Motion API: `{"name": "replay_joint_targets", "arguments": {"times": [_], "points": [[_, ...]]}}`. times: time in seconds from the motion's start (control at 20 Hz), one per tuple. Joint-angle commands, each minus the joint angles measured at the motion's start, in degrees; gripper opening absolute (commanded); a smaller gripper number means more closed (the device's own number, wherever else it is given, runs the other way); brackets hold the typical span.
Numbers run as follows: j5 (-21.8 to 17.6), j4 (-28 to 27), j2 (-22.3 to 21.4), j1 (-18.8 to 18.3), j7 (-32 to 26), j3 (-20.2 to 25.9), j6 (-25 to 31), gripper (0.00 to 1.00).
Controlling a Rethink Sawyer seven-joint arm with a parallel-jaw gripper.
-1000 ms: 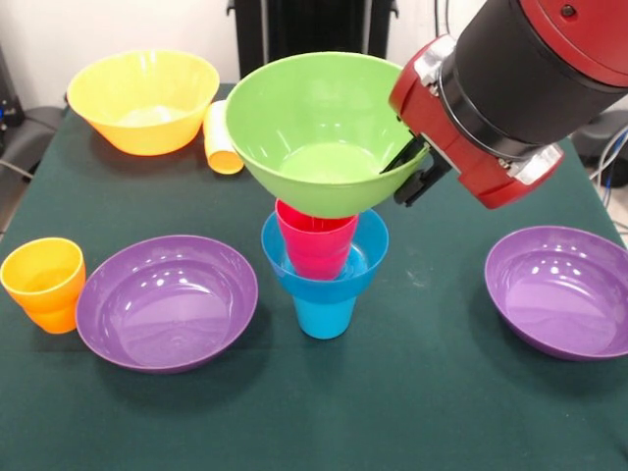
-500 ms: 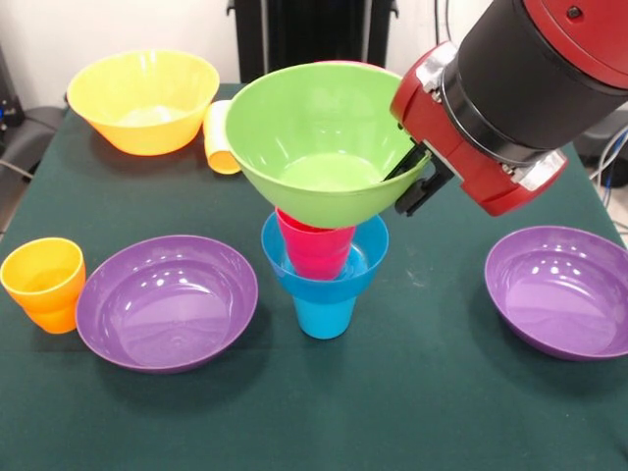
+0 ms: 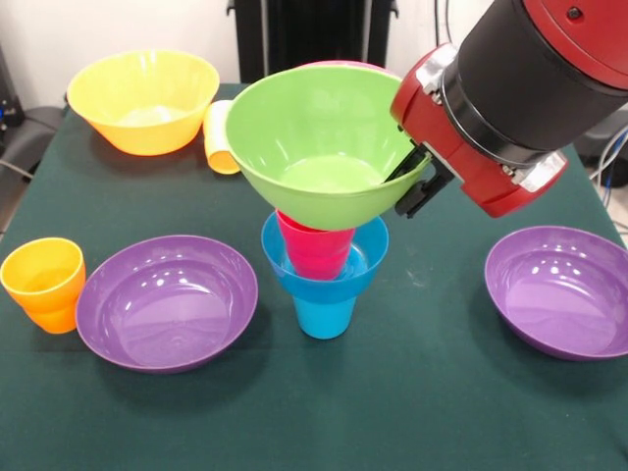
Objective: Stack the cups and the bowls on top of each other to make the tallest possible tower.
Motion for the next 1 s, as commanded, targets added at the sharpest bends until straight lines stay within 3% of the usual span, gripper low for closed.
{"name": "replay_joint_targets", "arguments": {"times": [0.05, 0.2, 0.55, 1.0], "points": [[-5.1, 4.4, -1.7, 1.8, -17.0, 5.2, -3.8, 0.00], [-7.4, 7.0, -2.8, 3.2, -17.4, 7.5, -4.8, 0.00], [-14.8, 20.1, -8.7, 8.5, -19.0, 15.0, -11.5, 0.00], [-17.6, 22.8, -10.3, 9.1, -19.6, 17.4, -14.0, 0.00]]}}
